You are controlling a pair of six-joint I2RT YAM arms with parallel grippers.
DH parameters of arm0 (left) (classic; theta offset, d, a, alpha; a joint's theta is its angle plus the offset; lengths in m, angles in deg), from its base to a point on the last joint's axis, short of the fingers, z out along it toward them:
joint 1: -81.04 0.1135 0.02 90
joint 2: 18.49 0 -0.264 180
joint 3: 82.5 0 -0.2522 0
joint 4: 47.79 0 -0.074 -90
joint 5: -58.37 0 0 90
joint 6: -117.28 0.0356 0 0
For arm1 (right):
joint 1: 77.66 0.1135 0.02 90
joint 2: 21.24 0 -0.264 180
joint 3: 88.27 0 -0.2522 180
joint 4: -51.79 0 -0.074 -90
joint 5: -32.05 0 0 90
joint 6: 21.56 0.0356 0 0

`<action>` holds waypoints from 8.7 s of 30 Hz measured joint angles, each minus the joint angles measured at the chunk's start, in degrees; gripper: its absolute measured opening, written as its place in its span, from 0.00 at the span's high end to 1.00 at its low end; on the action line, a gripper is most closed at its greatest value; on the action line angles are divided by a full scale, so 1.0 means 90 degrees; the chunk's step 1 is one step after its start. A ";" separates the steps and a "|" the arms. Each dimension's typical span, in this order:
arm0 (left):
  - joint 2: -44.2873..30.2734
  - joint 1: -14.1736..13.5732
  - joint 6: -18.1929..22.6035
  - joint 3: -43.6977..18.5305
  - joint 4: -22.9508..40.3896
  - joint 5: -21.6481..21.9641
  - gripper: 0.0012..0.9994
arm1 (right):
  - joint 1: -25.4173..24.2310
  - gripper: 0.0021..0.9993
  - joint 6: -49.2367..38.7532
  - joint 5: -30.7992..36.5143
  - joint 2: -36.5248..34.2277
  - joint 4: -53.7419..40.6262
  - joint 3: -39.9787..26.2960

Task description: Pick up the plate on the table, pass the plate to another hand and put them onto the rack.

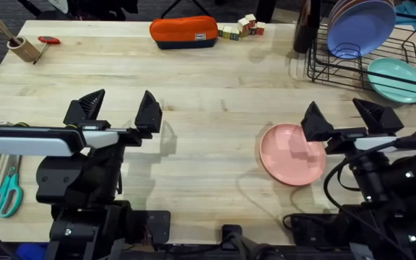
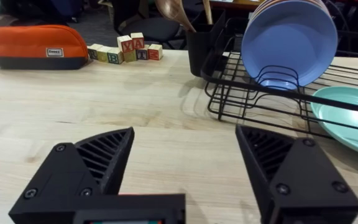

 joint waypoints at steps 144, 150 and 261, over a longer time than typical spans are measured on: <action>-1.1380 -0.6035 -0.3872 -0.8007 0.4244 0.0311 0.00 | -0.0466 0.01 0.1358 0.1603 -0.4983 -0.6683 -0.7764; -1.1679 -0.6047 -0.3954 -0.8031 0.4124 0.0459 0.00 | -0.0466 0.01 0.1358 0.1603 -0.4983 -0.6683 -0.7764; -1.2252 -0.1404 -0.1319 -1.4207 0.9541 -0.2583 0.96 | -0.0466 0.01 0.2192 -0.1920 -0.6649 -0.5261 -0.7769</action>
